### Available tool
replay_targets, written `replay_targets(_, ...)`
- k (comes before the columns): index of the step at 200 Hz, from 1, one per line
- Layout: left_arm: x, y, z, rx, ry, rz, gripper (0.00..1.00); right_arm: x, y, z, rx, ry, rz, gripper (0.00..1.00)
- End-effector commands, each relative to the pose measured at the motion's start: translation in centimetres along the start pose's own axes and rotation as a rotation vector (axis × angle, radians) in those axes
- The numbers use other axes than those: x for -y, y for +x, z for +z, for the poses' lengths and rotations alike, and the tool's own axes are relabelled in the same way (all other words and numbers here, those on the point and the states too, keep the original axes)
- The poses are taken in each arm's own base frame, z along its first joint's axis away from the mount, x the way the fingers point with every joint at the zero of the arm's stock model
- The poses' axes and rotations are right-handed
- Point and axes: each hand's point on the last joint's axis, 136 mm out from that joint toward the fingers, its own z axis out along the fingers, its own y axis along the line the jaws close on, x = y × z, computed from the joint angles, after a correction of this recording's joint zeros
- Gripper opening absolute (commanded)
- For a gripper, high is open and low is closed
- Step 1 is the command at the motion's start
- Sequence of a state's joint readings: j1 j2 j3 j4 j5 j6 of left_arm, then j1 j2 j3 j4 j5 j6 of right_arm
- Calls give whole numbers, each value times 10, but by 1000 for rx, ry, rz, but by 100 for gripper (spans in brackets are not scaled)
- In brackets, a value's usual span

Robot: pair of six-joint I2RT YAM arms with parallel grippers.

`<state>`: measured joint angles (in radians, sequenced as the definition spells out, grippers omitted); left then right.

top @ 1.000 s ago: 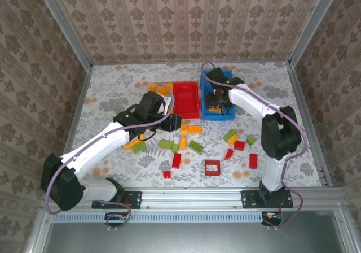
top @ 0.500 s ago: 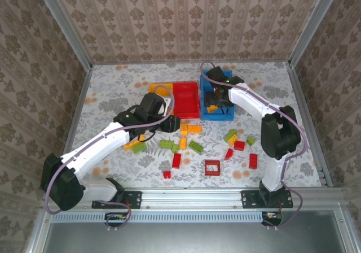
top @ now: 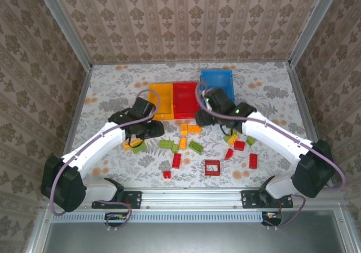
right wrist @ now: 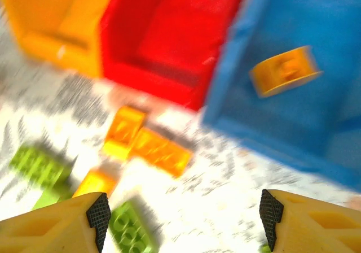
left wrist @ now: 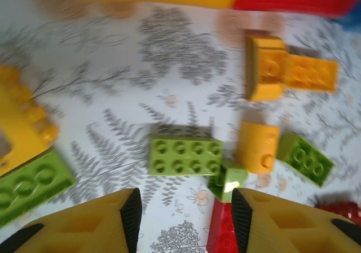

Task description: Sort the legos into containers by color

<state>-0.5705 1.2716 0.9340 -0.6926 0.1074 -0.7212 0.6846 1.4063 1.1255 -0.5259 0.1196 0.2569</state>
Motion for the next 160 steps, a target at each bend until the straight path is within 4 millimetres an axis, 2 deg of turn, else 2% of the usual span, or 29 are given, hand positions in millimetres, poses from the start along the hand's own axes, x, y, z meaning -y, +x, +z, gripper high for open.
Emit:
replay_targets(1, -9, 11, 11, -83, -24, -312, 49, -41, 12, -5, 57, -149, -100, 75)
replay_targets(16, -6, 10, 19, -103, -25, -401, 49, -51, 20, -7, 77, -178, -116, 76)
replay_targets(40, -3, 11, 29, -138, -33, -522, 50, -53, 23, -9, 97, -184, -115, 76)
replay_targets(76, -1, 22, 40, -170, -40, -752, 55, -51, 23, -11, 98, -172, -138, 76)
replay_targets(99, 0, 22, 48, -155, -45, -837, 56, -54, 24, -12, 95, -193, -135, 76)
replay_targets(160, -2, 43, 72, -180, -91, -1066, 61, -59, 25, -14, 89, -222, -141, 76)
